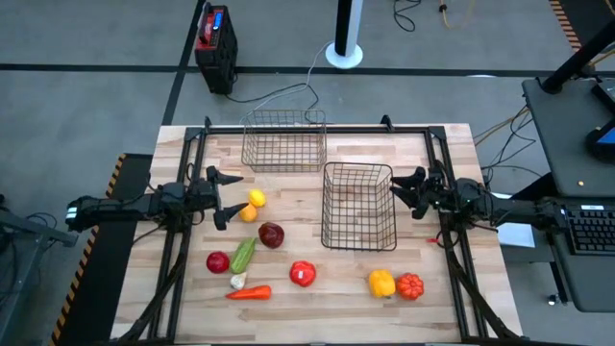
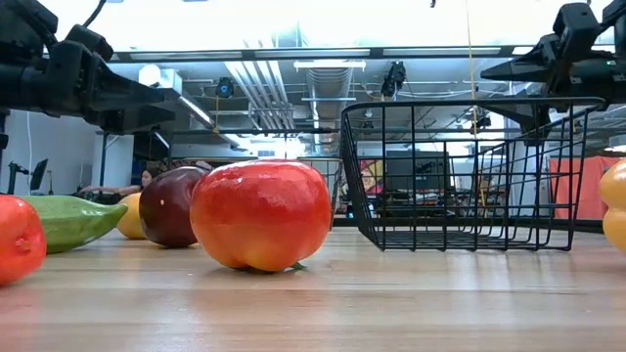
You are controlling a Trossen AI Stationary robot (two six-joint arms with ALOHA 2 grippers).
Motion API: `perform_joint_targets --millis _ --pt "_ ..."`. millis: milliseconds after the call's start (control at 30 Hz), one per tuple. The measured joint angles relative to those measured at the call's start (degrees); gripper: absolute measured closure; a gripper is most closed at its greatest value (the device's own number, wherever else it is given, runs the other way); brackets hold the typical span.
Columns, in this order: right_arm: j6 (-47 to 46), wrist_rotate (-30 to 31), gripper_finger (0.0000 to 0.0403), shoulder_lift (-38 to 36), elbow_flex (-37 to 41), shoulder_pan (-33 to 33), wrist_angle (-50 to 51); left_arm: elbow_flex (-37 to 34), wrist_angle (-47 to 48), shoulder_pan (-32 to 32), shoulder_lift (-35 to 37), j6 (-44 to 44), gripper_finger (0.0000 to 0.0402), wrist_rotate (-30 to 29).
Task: Sort produce into baskets
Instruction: Put the red apple into the silver wire basket
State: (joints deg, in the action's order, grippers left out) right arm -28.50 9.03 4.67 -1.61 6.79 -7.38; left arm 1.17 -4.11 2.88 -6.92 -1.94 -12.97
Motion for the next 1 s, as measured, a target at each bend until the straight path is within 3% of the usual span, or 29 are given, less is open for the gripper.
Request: perform_joint_targets --millis 267,600,733,1000 --pt "5.3 0.1 0.0188 0.0 0.0 0.0 -0.7 0.0 -1.0 0.0 0.0 -22.7 0.0010 0.0" --pt "11.4 0.2 0.0188 0.0 0.0 0.0 -0.5 0.0 -4.3 0.0 0.0 -24.4 0.0010 -0.1" --pt "8.9 3.2 0.0188 0.0 0.0 0.0 -0.6 0.0 -4.9 0.0 -0.1 -30.0 0.0010 -7.2" --pt "10.2 4.6 0.0188 0.0 0.0 0.0 -2.4 0.0 -5.3 0.0 -0.1 -32.2 0.0010 -15.0"
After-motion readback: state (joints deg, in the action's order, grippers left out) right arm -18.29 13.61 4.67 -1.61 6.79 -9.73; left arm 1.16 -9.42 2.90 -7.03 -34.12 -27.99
